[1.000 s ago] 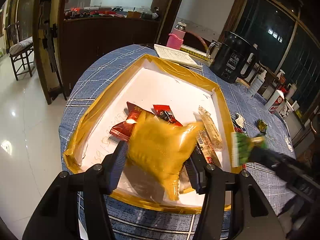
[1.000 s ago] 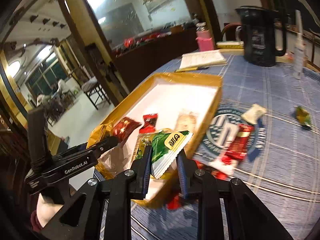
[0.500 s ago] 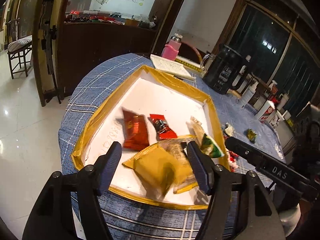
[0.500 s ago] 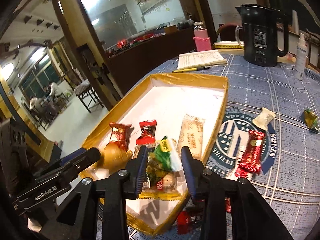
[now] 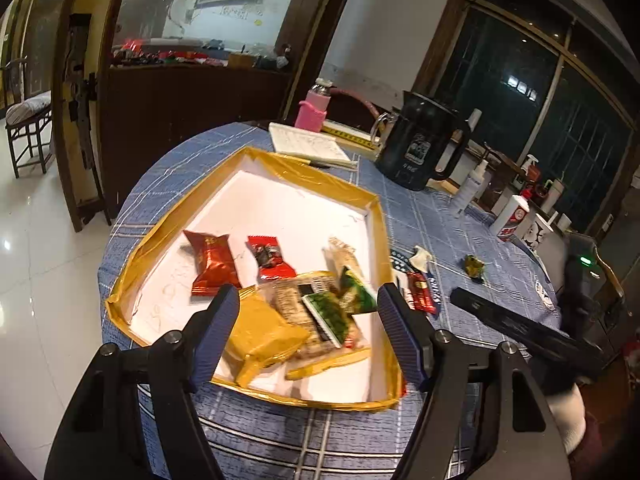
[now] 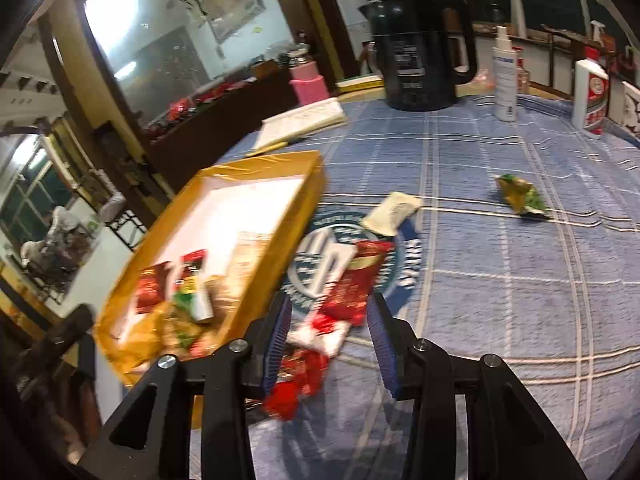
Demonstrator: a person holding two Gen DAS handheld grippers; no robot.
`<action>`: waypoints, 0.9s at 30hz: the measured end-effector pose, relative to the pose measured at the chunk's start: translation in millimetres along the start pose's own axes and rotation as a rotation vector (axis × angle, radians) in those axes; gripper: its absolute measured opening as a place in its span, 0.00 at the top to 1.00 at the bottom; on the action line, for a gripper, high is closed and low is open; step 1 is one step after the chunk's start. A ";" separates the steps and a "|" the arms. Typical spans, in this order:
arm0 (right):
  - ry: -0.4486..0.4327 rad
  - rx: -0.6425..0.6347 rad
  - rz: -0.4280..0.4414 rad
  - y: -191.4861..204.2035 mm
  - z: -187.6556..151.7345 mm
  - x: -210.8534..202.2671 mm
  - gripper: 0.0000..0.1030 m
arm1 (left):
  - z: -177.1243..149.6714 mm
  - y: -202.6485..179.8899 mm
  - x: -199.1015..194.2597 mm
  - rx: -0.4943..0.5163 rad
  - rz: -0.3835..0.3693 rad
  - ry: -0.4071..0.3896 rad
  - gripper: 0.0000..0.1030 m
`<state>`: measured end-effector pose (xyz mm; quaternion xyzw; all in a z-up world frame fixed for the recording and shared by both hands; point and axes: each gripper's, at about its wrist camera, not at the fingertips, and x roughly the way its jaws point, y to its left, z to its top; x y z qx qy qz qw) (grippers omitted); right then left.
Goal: Organize snacks
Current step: 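Carry both packets over the white tray and open both tools to release them, then grasp a red chocolate bar with the right tool while the left tool grasps a red-white sachet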
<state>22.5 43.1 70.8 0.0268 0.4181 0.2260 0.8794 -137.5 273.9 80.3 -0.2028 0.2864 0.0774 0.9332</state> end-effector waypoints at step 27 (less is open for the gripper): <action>0.155 0.005 -0.101 -31.7 0.2 46.8 0.74 | -18.8 -50.4 7.8 0.106 -0.081 0.073 0.31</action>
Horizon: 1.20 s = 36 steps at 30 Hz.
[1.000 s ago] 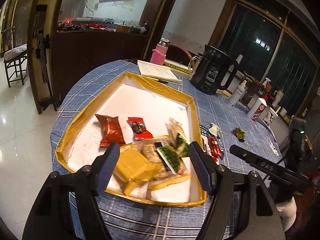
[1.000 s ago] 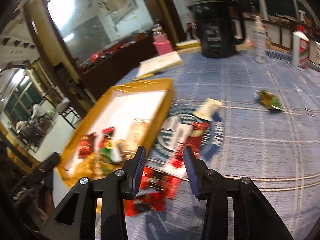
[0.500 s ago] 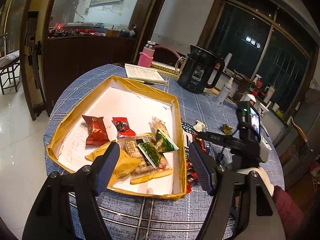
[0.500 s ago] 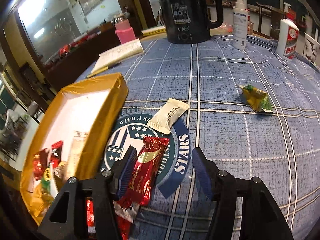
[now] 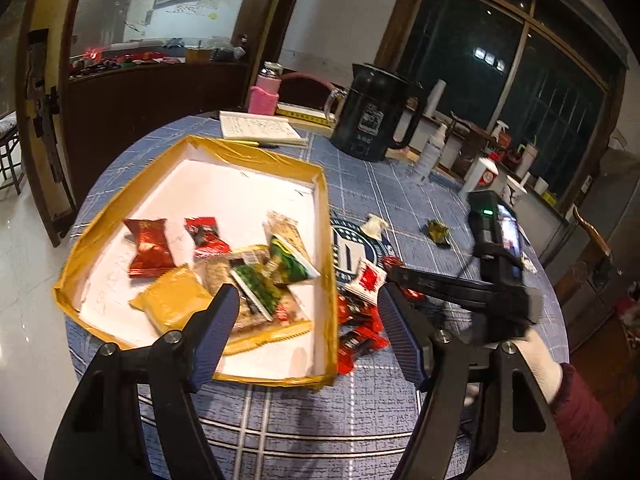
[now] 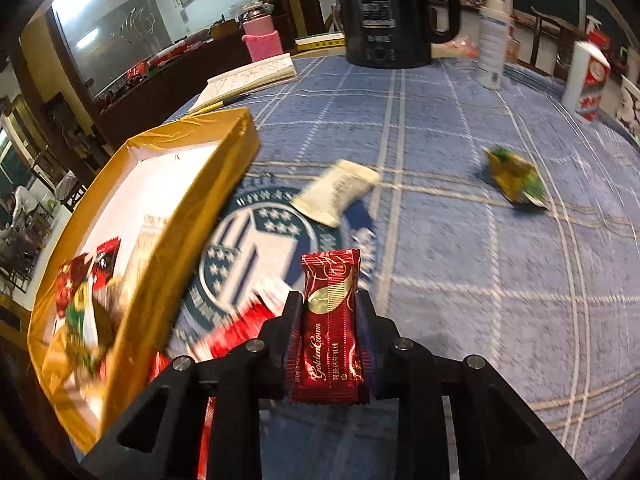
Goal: Organize snacks
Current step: 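Grasp a red chocolate bar with the right tool while the left tool grasps a red-white sachet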
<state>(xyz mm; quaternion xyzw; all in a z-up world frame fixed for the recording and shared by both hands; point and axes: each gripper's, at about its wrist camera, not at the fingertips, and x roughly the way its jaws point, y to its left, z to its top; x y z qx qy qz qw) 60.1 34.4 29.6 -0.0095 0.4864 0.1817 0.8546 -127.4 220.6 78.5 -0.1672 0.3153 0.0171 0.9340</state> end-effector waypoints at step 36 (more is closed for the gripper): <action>-0.176 0.181 0.224 -109.3 -50.5 -58.0 0.74 | 8.5 -119.4 166.5 0.525 0.041 0.441 0.71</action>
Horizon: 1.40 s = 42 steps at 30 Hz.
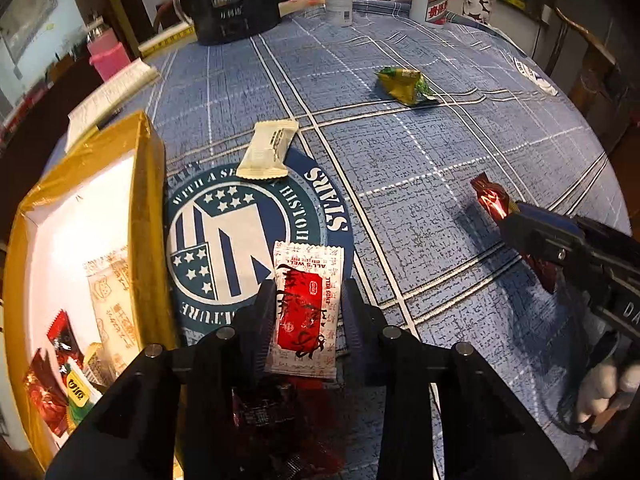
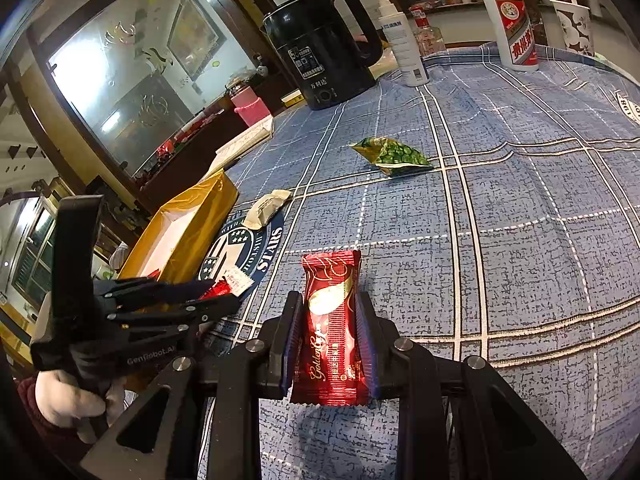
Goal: Organize snacks
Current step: 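Grasp a red chocolate bar with the right tool while the left tool grasps a red-white sachet, then carry the chocolate bar and sachet over the white tray and release both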
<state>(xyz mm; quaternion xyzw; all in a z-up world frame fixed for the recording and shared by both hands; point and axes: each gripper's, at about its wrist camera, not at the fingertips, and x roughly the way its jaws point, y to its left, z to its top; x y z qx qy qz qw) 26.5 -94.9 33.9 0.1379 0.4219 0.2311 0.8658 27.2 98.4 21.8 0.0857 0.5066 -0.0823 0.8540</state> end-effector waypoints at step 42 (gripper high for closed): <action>0.267 -0.246 0.151 233.2 41.9 137.7 0.74 | -53.7 268.8 -33.2 -0.641 -0.123 -0.173 0.74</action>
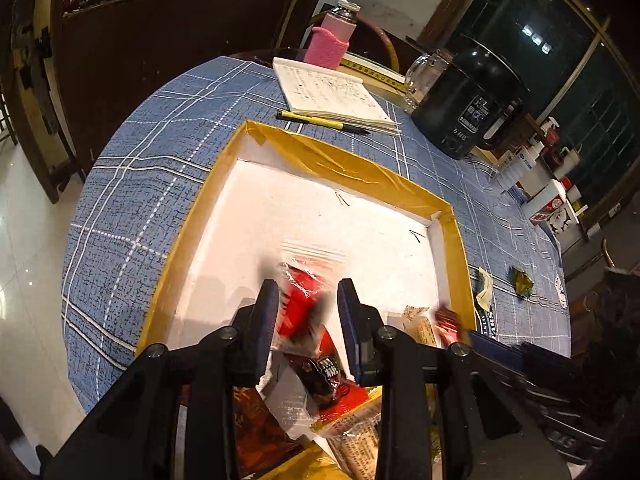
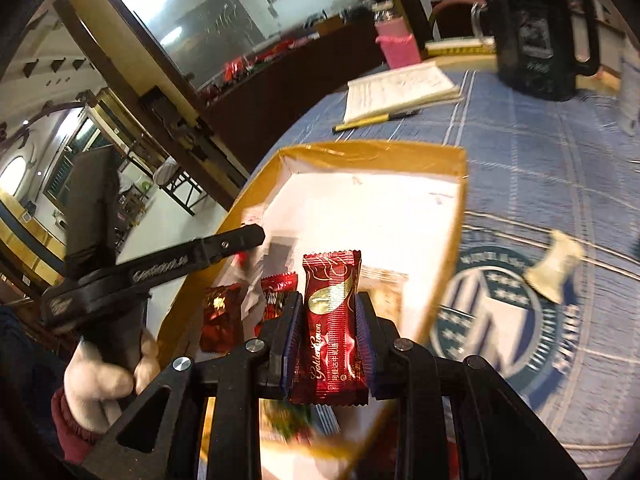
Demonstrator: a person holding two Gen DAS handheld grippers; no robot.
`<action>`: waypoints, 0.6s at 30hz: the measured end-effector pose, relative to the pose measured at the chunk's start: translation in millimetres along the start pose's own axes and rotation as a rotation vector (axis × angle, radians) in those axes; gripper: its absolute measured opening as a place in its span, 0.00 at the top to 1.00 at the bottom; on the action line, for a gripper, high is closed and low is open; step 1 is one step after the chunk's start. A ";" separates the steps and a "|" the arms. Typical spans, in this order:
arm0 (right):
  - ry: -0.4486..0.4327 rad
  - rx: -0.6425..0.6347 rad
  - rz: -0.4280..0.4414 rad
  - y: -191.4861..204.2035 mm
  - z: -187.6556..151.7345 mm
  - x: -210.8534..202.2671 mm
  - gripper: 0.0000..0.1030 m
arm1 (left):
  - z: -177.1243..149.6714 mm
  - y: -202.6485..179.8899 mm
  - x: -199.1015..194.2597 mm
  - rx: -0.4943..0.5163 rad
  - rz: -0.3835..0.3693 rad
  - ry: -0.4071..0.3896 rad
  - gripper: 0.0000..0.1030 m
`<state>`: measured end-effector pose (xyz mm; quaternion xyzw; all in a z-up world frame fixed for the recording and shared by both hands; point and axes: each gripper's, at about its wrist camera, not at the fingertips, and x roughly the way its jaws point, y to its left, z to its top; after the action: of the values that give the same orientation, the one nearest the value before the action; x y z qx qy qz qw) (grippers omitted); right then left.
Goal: Organize snacks
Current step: 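Carry the chocolate bar and sachet over the white tray and release both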
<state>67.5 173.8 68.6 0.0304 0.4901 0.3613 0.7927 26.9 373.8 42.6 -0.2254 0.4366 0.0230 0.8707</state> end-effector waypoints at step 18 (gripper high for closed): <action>-0.016 -0.024 -0.150 -33.3 -41.2 -44.4 0.63 | -96.4 -30.5 -110.2 0.016 -0.129 -0.186 0.28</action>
<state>41.2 109.9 67.4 -0.0130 0.4802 0.3067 0.8217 -106.3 323.9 89.0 -0.2428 0.3387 -0.0157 0.9089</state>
